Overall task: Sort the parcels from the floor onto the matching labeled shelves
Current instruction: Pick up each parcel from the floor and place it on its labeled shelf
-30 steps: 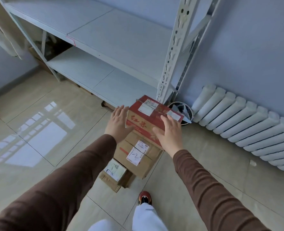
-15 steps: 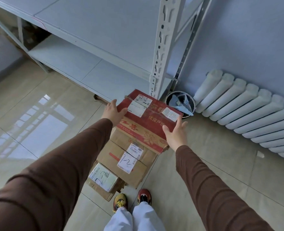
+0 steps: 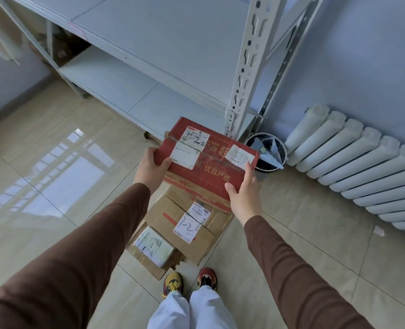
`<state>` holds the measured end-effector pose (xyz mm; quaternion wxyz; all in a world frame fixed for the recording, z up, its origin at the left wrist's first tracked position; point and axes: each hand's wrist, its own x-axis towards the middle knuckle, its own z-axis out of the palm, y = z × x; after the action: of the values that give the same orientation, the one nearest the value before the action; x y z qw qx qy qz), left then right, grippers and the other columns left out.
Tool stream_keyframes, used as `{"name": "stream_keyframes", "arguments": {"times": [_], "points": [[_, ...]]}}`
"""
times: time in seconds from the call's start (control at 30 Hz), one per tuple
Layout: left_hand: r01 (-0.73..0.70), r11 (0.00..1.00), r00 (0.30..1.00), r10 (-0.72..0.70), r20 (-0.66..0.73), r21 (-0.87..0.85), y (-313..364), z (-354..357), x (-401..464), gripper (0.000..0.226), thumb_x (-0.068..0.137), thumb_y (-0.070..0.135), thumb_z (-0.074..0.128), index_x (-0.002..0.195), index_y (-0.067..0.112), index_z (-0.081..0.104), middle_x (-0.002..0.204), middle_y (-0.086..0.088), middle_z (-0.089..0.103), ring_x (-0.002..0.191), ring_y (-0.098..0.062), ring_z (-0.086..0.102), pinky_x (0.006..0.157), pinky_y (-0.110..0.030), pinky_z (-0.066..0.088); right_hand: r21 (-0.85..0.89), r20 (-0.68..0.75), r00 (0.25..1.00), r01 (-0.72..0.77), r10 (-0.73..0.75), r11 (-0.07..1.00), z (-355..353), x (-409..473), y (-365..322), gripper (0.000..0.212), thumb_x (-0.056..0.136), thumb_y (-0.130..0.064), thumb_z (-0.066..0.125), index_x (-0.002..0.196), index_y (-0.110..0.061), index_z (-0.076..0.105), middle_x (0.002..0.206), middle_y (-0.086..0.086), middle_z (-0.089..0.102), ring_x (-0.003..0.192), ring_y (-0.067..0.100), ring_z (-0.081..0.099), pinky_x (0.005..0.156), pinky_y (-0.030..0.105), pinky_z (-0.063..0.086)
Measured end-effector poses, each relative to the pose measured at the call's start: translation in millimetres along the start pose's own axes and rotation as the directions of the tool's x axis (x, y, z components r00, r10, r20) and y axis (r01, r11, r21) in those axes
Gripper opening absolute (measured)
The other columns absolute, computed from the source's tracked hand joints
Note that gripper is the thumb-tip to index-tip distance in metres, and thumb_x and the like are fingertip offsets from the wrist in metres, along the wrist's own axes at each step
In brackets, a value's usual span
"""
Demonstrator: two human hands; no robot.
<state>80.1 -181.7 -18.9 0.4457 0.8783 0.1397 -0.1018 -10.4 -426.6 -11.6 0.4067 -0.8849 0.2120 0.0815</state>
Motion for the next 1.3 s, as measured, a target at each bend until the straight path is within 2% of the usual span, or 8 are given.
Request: {"name": "stream_keyframes", "arguments": {"times": [0.13,0.27,0.5,0.7,0.9,1.07,1.2,1.3], "points": [[-0.031,0.996,0.986,0.016,-0.165,-0.089,-7.5,-53.1,-35.4,0.036,0.101,0.027,0.064,0.129,0.011,0.05,0.116,-0.001,0.061,0.097,-0.018,0.059,0.069,-0.015,0.045,-0.045,-0.004,0.987,0.163,-0.163,0.986,10.8,-20.8,-41.1,0.083,0.103,-0.026,0.06,0.164,-0.025,0.004,0.165,0.021,0.021,0.137,0.032,0.05,0.105,0.039,0.047],[-0.084,0.987,0.948,0.037,-0.318,-0.138,-22.0,-114.3,-67.6,0.03,0.097,0.029,0.068,0.115,0.016,0.048,0.108,0.001,0.064,0.09,-0.021,0.06,0.083,-0.042,0.057,0.063,0.023,0.951,0.306,-0.308,0.95,28.8,-35.3,-89.3,0.088,0.101,-0.019,0.063,0.163,-0.034,0.002,0.169,0.019,0.009,0.152,0.033,0.032,0.113,0.047,0.042],[-0.177,0.948,0.811,-0.013,-0.584,-0.266,-53.6,-230.4,-141.9,0.036,0.092,0.024,0.073,0.114,0.012,0.047,0.102,0.011,0.063,0.093,-0.012,0.063,0.09,-0.045,0.058,0.258,0.09,0.833,0.51,-0.546,0.821,66.0,-83.6,-193.6,0.1,0.099,-0.013,0.064,0.16,-0.044,-0.008,0.172,-0.008,0.004,0.158,0.014,0.011,0.127,0.049,0.02],[-0.312,0.892,0.638,-0.058,-0.768,-0.327,-93.8,-338.8,-219.9,0.046,0.087,0.033,0.076,0.121,0.016,0.049,0.115,0.005,0.066,0.107,-0.015,0.066,0.096,-0.047,0.056,0.429,0.133,0.722,0.576,-0.679,0.696,119.1,-162.8,-297.0,0.099,0.1,-0.024,0.063,0.155,-0.053,-0.014,0.168,-0.015,0.017,0.152,0.016,0.031,0.12,0.058,0.035],[-0.407,0.868,0.507,-0.045,-0.861,-0.285,-143.9,-442.1,-286.5,0.061,0.088,0.036,0.077,0.139,0.022,0.046,0.131,0.003,0.064,0.12,-0.014,0.064,0.103,-0.046,0.054,0.553,0.087,0.615,0.625,-0.784,0.551,182.6,-254.2,-383.2,0.086,0.1,-0.022,0.063,0.163,-0.035,0.006,0.158,-0.015,0.035,0.134,-0.004,0.044,0.108,0.026,0.044],[-0.438,0.866,0.407,-0.049,-0.912,-0.241,-175.0,-503.5,-323.9,0.069,0.09,0.04,0.076,0.149,0.026,0.043,0.138,0.005,0.062,0.127,-0.014,0.061,0.107,-0.044,0.052,0.615,0.07,0.528,0.645,-0.846,0.453,220.8,-308.3,-432.3,0.083,0.098,-0.025,0.063,0.161,-0.038,0.01,0.154,-0.015,0.04,0.138,0.005,0.045,0.109,0.037,0.048],[-0.463,0.859,0.345,-0.054,-0.937,-0.22,-192.6,-536.1,-338.0,0.069,0.089,0.043,0.076,0.149,0.027,0.045,0.137,0.005,0.062,0.128,-0.016,0.06,0.106,-0.045,0.052,0.641,0.054,0.465,0.662,-0.884,0.387,239.7,-334.7,-465.7,0.082,0.099,-0.018,0.063,0.161,-0.036,0.012,0.148,-0.023,0.041,0.133,-0.007,0.045,0.101,0.021,0.049],[-0.479,0.852,0.301,-0.07,-0.951,-0.214,-199.5,-555.0,-342.9,0.066,0.09,0.039,0.075,0.148,0.026,0.045,0.135,0.006,0.062,0.126,-0.014,0.061,0.104,-0.044,0.054,0.661,0.056,0.43,0.66,-0.901,0.356,254.6,-347.1,-488.7,0.082,0.099,-0.018,0.063,0.161,-0.037,0.012,0.153,-0.017,0.039,0.138,0.0,0.043,0.105,0.029,0.05]]}}
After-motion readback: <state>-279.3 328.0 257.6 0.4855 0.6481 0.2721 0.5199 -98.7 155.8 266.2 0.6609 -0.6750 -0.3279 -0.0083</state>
